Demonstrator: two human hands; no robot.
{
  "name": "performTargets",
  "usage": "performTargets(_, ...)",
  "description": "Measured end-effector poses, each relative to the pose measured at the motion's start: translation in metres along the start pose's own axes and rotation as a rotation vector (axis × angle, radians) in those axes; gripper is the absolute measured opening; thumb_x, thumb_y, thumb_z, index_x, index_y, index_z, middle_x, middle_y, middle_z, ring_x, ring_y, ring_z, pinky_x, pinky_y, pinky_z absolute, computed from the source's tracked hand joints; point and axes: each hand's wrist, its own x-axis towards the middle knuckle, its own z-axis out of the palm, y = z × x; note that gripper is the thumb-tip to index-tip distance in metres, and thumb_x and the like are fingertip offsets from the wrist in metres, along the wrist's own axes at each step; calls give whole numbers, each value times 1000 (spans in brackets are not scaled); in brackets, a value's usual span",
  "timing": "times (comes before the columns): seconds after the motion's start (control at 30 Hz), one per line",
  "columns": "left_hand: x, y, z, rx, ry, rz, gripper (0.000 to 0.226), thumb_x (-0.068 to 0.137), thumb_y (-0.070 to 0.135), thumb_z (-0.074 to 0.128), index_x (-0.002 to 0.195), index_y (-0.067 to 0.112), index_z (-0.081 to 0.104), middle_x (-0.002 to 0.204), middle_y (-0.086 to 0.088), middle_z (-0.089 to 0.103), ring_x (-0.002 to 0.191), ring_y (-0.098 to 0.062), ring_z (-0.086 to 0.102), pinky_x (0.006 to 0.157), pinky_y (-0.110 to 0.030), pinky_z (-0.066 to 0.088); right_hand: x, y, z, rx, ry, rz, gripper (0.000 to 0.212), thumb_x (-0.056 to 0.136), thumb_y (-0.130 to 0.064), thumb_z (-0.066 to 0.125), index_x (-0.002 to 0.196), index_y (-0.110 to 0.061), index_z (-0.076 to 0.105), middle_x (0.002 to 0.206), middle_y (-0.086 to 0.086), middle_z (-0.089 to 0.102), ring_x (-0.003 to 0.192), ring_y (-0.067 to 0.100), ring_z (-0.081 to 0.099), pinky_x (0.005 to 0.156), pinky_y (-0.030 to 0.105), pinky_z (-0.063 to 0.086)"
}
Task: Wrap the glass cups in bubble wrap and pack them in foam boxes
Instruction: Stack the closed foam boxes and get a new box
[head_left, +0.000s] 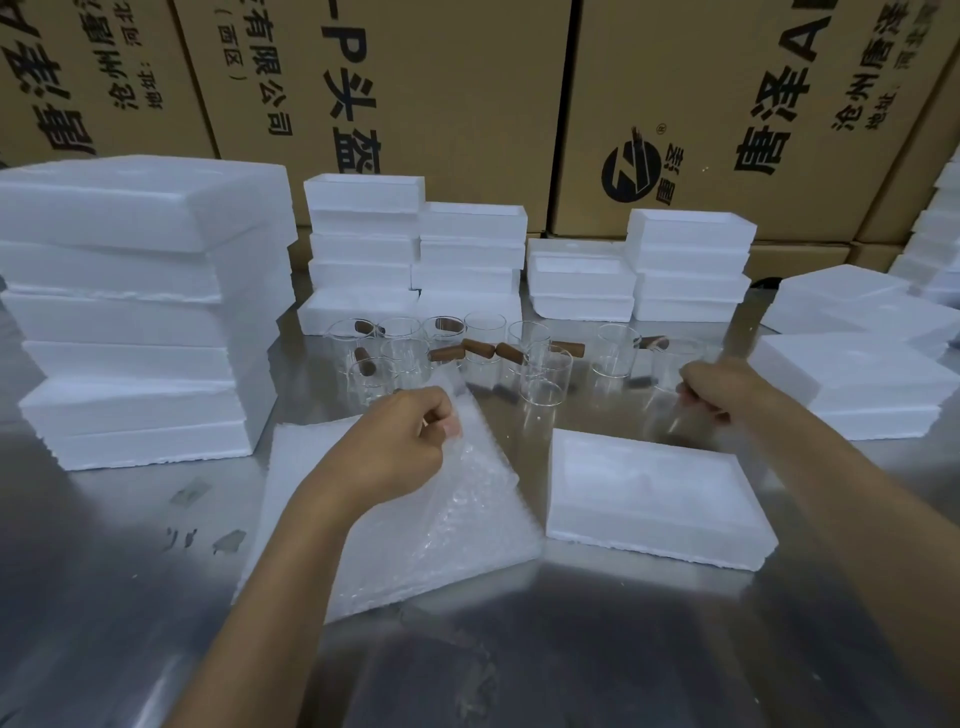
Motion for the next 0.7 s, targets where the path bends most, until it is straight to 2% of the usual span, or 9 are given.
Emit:
performTargets(0.07,-2,3,-2,14,58,43,28,100,14,54,75,27,54,87,11,63,79,-9,57,68,-27,45,-23,-11,-1,120,-64,-80,30,101,-24,49,79,-9,63,68,2,63,55,16,45,52,27,36)
performTargets(0.1,-3,4,-3,22,76,54,29,100,14,54,74,28,54,86,12,63,80,-8,58,70,-29,46,-39,-17,-1,245,-157,-130,32,103,-28,48,82,-10,63,64,0,61,53,15,45,51,26,36)
performTargets(0.23,-6,5,-6,46,82,79,30,102,16,51,74,29,53,85,11,62,81,-9,56,74,-32,45,-112,-33,5,687,-724,-279,32,105,-32,39,94,-10,59,60,-3,39,47,10,30,44,21,31)
performTargets(0.33,-7,5,-10,0,111,107,30,102,13,49,76,26,54,81,7,61,79,-11,54,73,-29,42,-145,-37,23,744,-963,-275,30,101,-34,41,92,-9,56,62,-3,26,49,9,21,45,22,22)
performTargets(0.47,-6,5,-19,17,224,168,24,104,9,42,83,14,50,75,6,47,69,3,46,62,-11,31,-153,-34,37,597,-969,-295,32,103,-35,42,90,-10,58,61,-3,24,51,10,18,45,21,19)
performTargets(0.6,-8,8,-24,-14,252,188,21,106,13,38,91,4,51,77,6,45,67,5,44,60,-9,31,-149,-29,37,459,-853,-321,37,104,-36,44,89,-11,67,59,-3,27,48,9,22,43,19,23)
performTargets(0.7,-10,16,-21,-74,254,197,26,106,20,37,82,13,47,77,5,44,69,0,44,63,-10,32,-152,-26,42,308,-841,-395,40,103,-36,48,92,-8,73,60,-4,28,51,11,24,46,21,23)
